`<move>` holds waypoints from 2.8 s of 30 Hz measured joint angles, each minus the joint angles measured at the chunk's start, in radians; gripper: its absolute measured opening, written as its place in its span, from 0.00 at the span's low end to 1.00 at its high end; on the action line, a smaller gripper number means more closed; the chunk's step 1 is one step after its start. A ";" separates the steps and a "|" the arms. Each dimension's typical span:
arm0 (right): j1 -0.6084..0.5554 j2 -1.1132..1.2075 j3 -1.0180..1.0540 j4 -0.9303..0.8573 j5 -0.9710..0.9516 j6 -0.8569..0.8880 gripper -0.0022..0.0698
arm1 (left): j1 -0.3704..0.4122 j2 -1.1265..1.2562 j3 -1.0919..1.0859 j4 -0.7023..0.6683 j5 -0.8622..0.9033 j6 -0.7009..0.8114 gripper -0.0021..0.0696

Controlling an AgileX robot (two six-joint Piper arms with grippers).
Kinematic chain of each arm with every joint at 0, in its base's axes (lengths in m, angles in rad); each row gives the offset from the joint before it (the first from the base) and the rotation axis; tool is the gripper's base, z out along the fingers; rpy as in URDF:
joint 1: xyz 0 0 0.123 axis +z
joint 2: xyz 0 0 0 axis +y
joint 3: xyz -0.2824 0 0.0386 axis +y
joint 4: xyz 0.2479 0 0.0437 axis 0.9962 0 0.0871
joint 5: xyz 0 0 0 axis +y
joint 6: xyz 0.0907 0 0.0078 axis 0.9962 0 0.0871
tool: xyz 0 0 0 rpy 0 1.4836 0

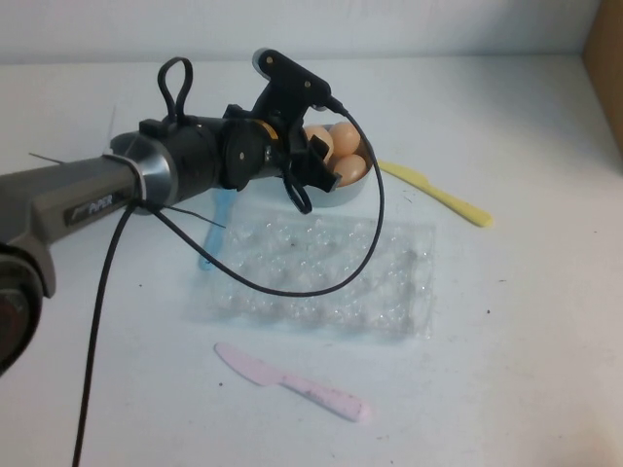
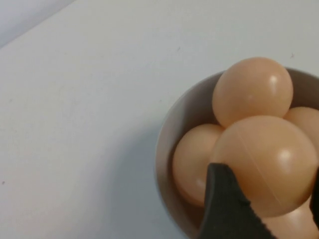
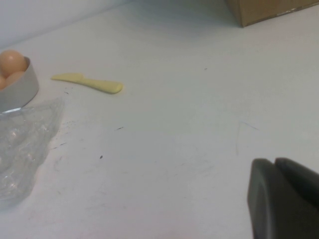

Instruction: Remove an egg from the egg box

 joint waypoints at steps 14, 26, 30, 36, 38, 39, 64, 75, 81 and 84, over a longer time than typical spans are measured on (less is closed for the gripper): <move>0.000 0.000 0.000 0.000 0.000 0.000 0.01 | -0.005 -0.087 -0.001 0.176 0.140 -0.158 0.67; 0.000 0.000 0.000 0.000 0.000 0.000 0.01 | -0.022 -0.655 0.676 0.223 -0.200 -0.377 0.05; 0.000 0.000 0.000 0.000 0.000 0.000 0.01 | -0.022 -0.863 0.901 0.210 -0.334 -0.403 0.03; 0.000 0.000 0.000 0.000 0.000 0.000 0.01 | -0.022 -1.104 1.095 0.207 -0.368 -0.421 0.03; 0.000 0.000 0.000 0.000 0.000 0.000 0.01 | -0.022 -1.179 1.136 0.207 -0.368 -0.430 0.03; 0.000 0.000 0.000 0.000 0.000 0.000 0.01 | -0.022 -1.208 1.152 0.207 -0.370 -0.437 0.03; 0.000 0.000 0.000 0.000 0.000 0.000 0.01 | 0.079 -1.380 1.315 0.104 -0.310 -0.457 0.03; 0.000 0.000 0.000 0.000 0.000 0.000 0.01 | 0.142 -1.675 1.563 -0.069 -0.495 -0.374 0.03; 0.000 0.000 0.000 0.000 0.000 0.000 0.01 | 0.305 -1.828 1.570 -0.080 -0.301 -0.294 0.03; 0.000 0.000 0.000 0.000 0.000 0.000 0.01 | 0.380 -1.910 1.570 -0.039 -0.187 -0.288 0.03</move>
